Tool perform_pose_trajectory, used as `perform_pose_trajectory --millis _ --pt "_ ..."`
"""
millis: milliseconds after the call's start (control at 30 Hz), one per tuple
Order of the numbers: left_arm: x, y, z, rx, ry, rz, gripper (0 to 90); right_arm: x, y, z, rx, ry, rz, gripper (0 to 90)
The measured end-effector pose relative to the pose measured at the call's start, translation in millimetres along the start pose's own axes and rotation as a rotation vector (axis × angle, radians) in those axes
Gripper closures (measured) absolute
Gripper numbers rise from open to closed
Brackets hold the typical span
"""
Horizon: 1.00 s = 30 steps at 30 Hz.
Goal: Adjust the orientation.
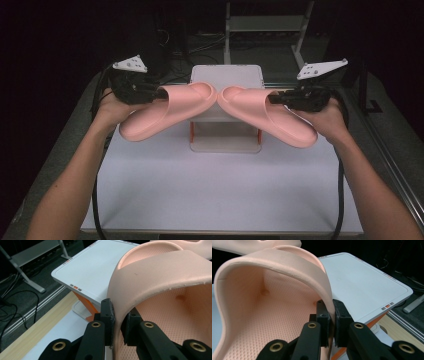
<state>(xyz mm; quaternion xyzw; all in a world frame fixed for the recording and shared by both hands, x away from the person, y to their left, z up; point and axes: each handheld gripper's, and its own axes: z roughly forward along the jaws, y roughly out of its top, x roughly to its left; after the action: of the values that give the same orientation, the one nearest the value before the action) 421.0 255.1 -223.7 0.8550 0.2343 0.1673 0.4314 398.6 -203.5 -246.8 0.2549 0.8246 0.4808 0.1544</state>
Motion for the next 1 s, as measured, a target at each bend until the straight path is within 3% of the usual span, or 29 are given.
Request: perform_pose_trajectory --millis 300,633,1000 --pt "11.2 2.7 4.2 0.000 0.014 -0.011 80.7 -11.4 7.8 8.7 0.007 0.003 0.008 84.1" --pt "23.5 4.6 15.8 0.031 0.049 -0.013 80.6 -24.3 9.7 25.7 0.028 -0.007 0.027 84.0" --pt "36.5 4.5 34.3 0.039 0.054 -0.067 80.6 -35.3 6.3 36.2 0.033 -0.043 0.056 84.0"
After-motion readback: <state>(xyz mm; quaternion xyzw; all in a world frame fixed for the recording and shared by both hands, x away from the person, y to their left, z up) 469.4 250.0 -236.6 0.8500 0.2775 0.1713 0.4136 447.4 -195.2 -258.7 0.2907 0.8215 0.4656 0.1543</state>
